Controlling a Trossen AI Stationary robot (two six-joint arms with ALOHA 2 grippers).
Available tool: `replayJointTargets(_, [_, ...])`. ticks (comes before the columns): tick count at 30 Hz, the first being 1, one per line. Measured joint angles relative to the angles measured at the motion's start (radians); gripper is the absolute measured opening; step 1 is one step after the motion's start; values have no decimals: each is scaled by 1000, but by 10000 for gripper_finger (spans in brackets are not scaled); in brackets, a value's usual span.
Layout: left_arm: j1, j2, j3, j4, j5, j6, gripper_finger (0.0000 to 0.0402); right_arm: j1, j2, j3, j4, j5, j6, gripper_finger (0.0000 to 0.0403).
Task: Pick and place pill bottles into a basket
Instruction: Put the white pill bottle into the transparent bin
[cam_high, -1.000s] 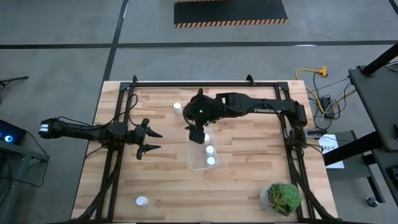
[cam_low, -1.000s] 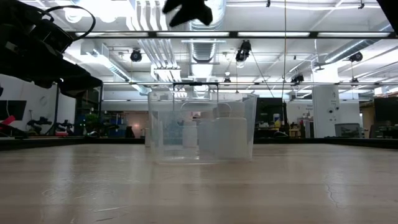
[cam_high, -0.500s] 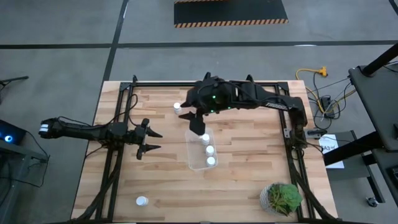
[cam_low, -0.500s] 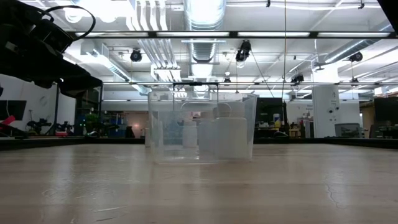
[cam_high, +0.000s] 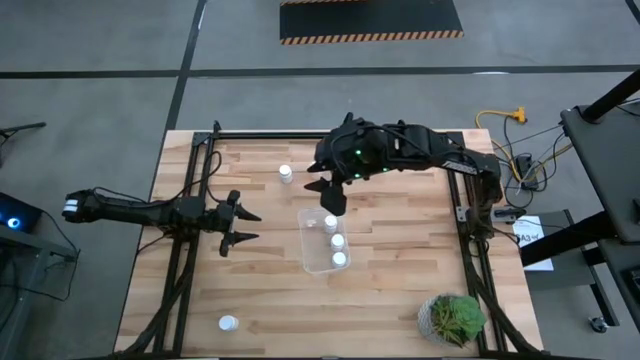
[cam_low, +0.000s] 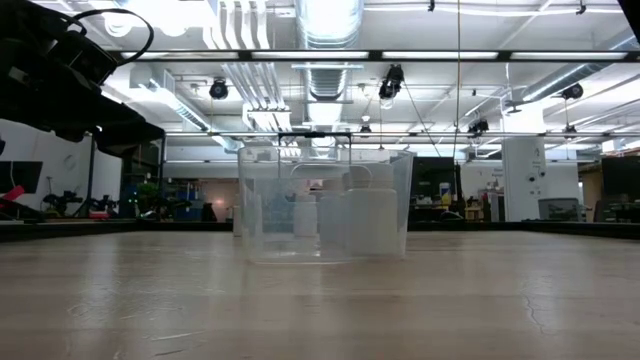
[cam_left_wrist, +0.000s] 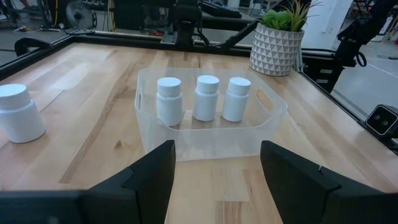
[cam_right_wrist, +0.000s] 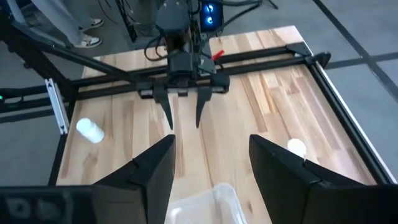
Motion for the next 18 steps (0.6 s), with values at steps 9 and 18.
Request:
replayJointTargets(9, [0,0,0,0,0,0,219,0,-98,0,-33,0,-9,194])
replayJointTargets(18, [0,0,0,0,0,0,219,-1,-258,0,-164,9,-38,194])
